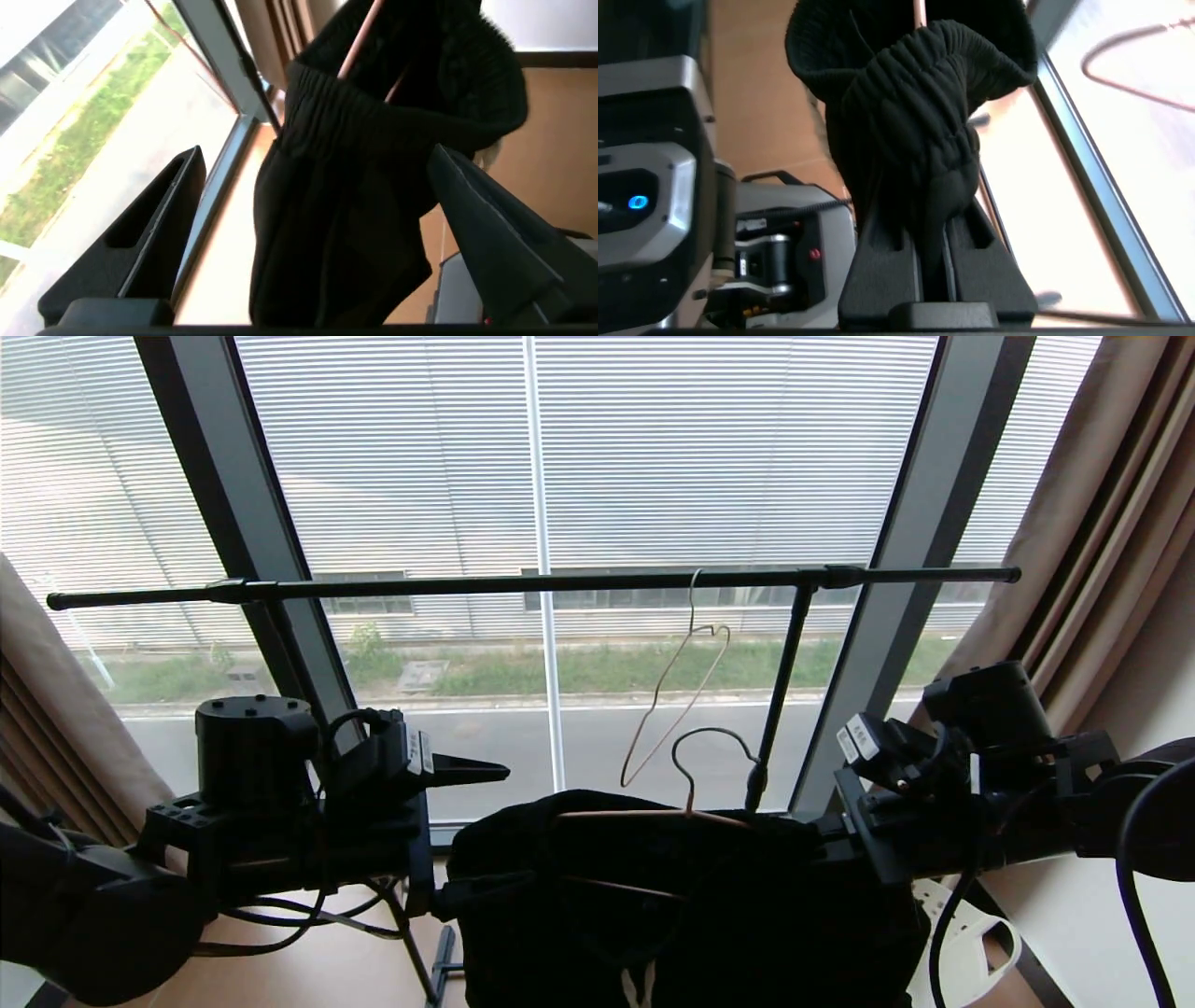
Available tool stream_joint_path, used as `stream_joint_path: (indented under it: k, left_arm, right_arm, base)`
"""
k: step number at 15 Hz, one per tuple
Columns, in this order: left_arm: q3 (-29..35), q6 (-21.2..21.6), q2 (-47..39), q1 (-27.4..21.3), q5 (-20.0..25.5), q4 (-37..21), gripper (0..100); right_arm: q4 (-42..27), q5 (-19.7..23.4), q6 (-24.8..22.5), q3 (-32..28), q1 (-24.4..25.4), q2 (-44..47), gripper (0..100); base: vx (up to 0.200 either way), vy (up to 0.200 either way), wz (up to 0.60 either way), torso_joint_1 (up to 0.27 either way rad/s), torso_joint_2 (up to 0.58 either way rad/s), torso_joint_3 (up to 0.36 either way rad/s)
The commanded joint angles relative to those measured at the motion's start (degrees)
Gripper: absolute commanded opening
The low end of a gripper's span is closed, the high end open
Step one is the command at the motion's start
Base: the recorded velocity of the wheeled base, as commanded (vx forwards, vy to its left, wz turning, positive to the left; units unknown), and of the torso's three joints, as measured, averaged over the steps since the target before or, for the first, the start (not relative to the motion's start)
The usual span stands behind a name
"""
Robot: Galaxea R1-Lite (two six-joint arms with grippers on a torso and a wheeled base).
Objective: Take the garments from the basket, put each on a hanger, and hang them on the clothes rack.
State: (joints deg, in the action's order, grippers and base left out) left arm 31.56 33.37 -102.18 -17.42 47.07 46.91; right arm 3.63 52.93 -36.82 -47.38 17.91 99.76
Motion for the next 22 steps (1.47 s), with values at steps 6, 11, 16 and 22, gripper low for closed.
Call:
stream_joint_path:
  k: [6,11,16,22]
  left_arm:
    - [3.7,0.0,-4.7,-3.4,0.0,-0.1,100]
    - [3.9,0.0,-5.5,-4.5,0.0,-0.1,100]
    - [4.0,-0.1,-6.6,-5.2,0.0,-0.1,0]
    - [3.2,0.0,-5.0,-5.1,0.0,0.1,0]
  right_arm:
    - [0.4,0.9,-0.4,1.4,0.5,-2.3,0]
    - [0.5,1.5,-0.3,1.4,0.5,-3.1,0]
    - [0.4,2.8,-0.3,1.9,0.5,-4.1,0]
    - [0.8,2.7,0.3,0.5,0.5,-1.8,0]
  base:
    - [0.0,0.0,0.0,0.0,0.0,0.0]
    - [0.0,0.0,0.0,0.0,0.0,0.0]
    - [0.0,0.0,0.0,0.0,0.0,0.0]
    - [0.0,0.0,0.0,0.0,0.0,0.0]
